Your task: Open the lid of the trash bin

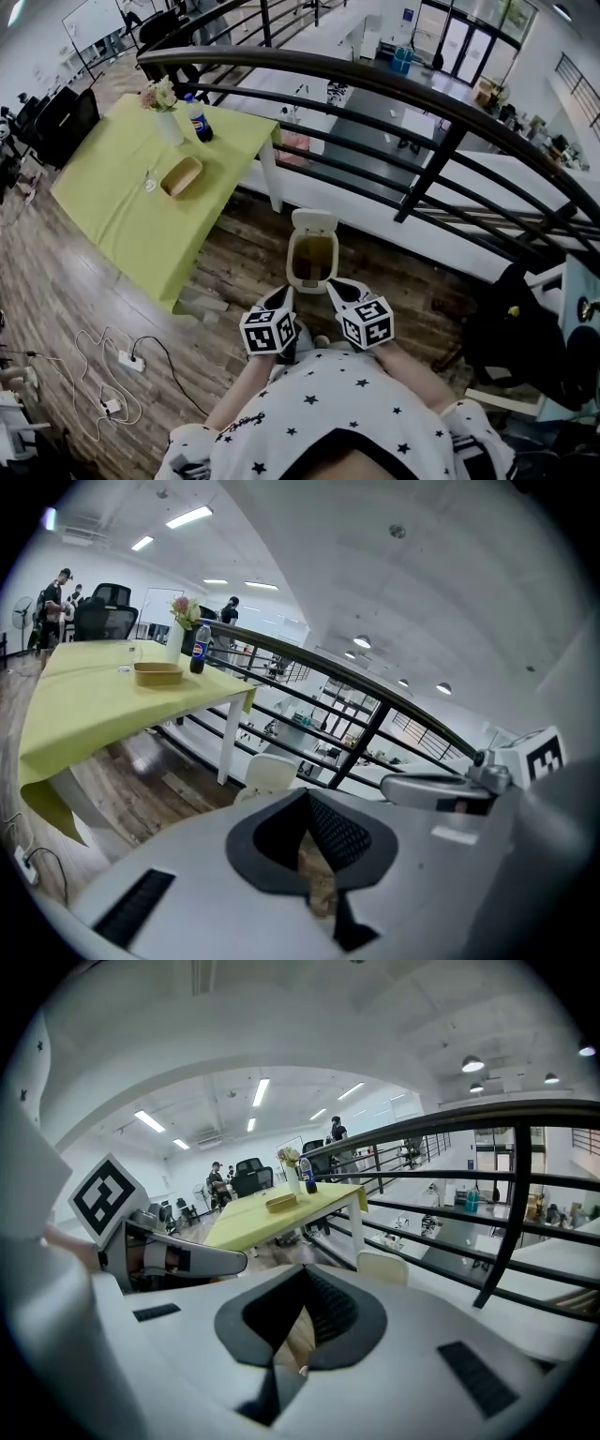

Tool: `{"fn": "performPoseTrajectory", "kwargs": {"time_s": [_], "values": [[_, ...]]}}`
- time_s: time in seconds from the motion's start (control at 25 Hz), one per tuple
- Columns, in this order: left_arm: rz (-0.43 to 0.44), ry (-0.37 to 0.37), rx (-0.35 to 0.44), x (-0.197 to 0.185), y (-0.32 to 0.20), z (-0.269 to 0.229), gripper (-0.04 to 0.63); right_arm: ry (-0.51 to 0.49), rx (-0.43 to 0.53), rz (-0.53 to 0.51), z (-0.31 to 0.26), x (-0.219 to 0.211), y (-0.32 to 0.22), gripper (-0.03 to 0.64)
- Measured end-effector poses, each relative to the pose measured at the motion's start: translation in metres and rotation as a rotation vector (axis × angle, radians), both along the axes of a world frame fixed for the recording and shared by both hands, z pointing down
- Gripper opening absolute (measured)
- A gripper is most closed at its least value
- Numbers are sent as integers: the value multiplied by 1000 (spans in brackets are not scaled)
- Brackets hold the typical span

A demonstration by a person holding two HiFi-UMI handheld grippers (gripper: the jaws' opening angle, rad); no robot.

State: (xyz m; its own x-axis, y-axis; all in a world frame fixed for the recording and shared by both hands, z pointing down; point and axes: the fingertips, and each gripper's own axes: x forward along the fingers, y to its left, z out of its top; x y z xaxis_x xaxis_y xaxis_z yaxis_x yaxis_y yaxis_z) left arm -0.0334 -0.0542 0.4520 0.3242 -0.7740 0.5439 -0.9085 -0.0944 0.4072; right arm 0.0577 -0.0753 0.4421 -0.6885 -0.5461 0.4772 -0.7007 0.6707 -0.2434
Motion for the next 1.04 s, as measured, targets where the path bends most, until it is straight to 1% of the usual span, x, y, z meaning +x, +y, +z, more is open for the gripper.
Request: {"fn": "performPoseTrajectory", "kwargs": {"time_s": [0.2, 0.68, 1.04], "values": [[12, -6, -1, 2, -1, 0, 12, 20, 15, 11, 3, 4, -2, -8], [17, -7, -5, -3, 0, 0, 12, -5, 6, 20, 3, -1, -1, -8], [15, -11, -12, -2, 5, 4, 12, -16, -1, 6, 7, -3, 4, -8]]}}
